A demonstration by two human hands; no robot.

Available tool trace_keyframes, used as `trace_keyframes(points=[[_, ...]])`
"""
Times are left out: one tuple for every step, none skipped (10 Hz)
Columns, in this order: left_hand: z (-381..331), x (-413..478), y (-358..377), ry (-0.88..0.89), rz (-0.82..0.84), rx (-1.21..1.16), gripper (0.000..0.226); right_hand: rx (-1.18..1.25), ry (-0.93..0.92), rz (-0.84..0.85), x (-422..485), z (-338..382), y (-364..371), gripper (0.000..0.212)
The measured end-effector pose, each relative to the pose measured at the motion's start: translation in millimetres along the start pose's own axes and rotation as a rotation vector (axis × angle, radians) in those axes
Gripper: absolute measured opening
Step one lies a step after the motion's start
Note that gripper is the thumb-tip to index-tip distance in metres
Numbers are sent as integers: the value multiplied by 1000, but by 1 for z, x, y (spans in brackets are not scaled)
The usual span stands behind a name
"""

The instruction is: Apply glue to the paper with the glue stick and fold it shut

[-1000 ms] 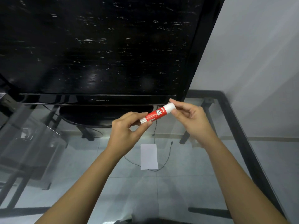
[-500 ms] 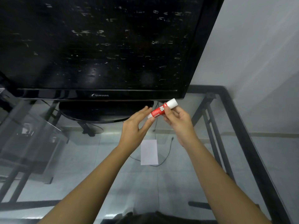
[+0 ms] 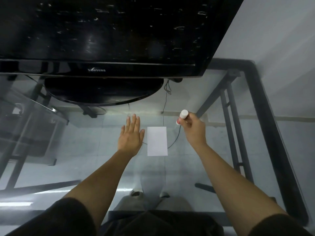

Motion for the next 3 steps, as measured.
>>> trace_keyframes(points=[[3, 0, 9, -24, 9, 48, 57, -6, -13, -17, 2, -3, 2, 19], [4, 0, 11, -13, 14, 67, 57, -28, -18, -5, 4, -3, 2, 24], [4, 0, 10, 13, 10, 28, 59, -47, 72, 63, 2, -8, 2, 63]])
Point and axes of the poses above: each hand's wrist, its own x-axis towards the middle knuckle, its own y-axis out of the palm, z = x × y, the point moved 1 cm from there along x, towards the middle knuckle, and after that the axes turned 13 degrees about y, right-handed, at the moved point
